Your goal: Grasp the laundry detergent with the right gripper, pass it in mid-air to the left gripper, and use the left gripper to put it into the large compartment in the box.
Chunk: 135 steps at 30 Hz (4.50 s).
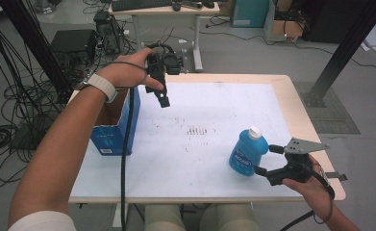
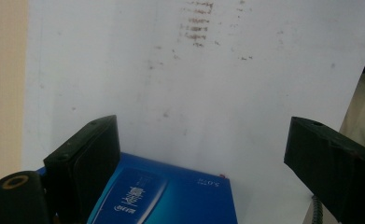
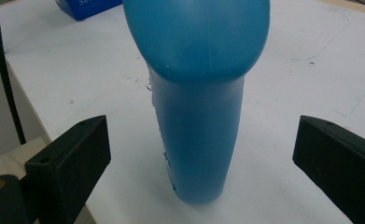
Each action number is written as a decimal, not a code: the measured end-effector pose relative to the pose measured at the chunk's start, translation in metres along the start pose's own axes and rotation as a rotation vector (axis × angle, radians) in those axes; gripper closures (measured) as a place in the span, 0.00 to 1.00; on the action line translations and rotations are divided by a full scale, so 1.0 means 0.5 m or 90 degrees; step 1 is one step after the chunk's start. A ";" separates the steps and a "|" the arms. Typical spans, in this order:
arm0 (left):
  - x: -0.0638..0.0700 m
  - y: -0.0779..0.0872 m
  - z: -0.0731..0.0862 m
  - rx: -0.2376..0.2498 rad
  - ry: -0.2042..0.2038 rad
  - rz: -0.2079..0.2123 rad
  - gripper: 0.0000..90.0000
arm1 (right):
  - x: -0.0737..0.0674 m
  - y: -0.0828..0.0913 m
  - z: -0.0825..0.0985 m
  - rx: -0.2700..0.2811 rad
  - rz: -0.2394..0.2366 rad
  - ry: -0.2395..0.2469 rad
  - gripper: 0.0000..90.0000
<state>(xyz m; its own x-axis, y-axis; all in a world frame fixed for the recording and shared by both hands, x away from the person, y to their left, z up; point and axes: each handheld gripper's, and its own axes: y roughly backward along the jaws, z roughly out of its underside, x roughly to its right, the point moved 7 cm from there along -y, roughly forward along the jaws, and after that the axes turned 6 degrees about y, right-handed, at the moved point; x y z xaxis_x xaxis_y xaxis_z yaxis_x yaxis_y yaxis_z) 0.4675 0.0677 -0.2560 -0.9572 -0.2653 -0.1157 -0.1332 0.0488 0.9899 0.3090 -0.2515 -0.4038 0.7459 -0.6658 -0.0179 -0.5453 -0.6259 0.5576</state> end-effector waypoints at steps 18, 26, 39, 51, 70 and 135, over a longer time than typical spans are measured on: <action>-0.002 -0.003 0.000 0.000 -0.003 0.001 0.12 | 0.003 -0.011 -0.002 0.016 -0.004 0.018 0.05; -0.002 -0.010 -0.001 0.012 -0.004 0.007 0.12 | 0.000 -0.014 0.000 0.007 -0.004 -0.003 0.05; -0.003 -0.011 0.000 0.014 -0.009 0.008 0.12 | 0.001 -0.031 0.000 0.019 -0.006 0.002 0.05; -0.003 -0.014 0.002 0.017 -0.009 0.009 0.12 | 0.001 -0.049 0.004 0.028 -0.005 -0.005 0.05; -0.004 -0.013 0.004 0.015 -0.006 0.010 0.12 | -0.002 -0.070 0.002 0.048 -0.001 -0.007 0.08; -0.005 -0.017 0.003 0.000 0.004 0.005 0.12 | -0.003 -0.117 0.009 0.112 -0.006 0.015 0.45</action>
<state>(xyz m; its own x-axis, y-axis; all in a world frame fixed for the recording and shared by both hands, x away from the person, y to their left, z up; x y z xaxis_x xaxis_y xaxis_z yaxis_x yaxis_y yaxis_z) 0.4706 0.0694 -0.2640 -0.9568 -0.2702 -0.1070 -0.1254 0.0516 0.9908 0.3378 -0.2157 -0.4400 0.7593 -0.6507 -0.0014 -0.5947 -0.6949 0.4042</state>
